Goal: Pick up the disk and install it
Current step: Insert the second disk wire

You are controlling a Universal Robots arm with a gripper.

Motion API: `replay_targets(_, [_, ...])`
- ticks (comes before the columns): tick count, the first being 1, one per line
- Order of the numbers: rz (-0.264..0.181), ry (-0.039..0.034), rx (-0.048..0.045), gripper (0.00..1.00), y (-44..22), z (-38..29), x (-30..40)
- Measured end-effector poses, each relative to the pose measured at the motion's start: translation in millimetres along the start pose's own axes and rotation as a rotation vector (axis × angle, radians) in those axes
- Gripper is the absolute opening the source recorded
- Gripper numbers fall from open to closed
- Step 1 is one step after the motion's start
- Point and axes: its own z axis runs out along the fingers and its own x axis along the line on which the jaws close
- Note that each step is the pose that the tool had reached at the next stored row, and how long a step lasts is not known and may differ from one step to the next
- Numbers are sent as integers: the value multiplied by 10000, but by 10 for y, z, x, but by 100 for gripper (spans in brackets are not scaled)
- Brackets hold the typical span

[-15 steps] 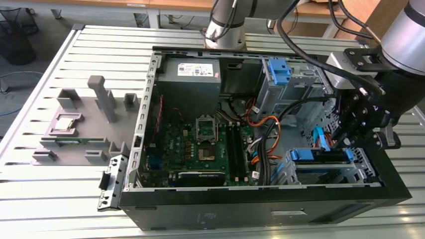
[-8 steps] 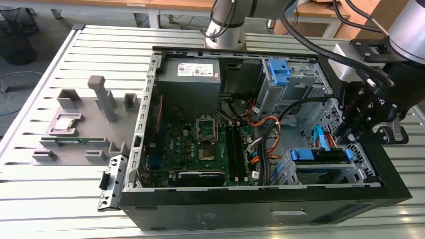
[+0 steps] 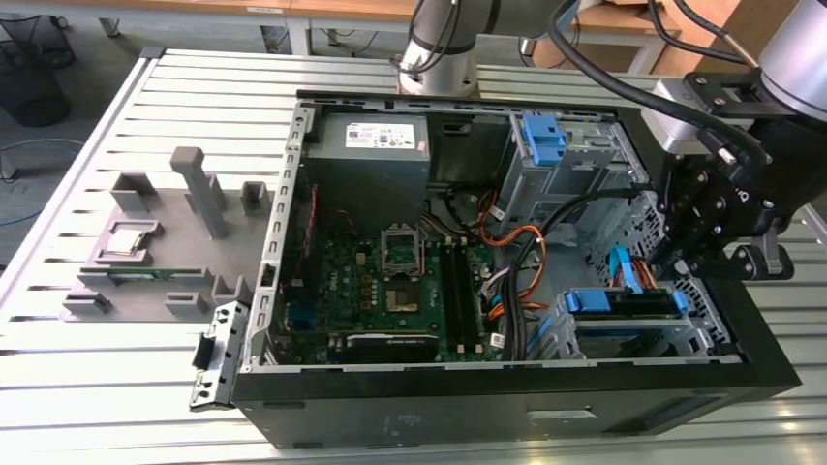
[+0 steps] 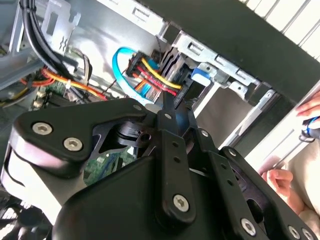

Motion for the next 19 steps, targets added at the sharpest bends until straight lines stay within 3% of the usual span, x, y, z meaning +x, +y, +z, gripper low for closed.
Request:
replay_targets(1, [-2,1,-39,24,0,0,-1])
replay_targets(19, [-1,1,-43,24,-1,-23,1])
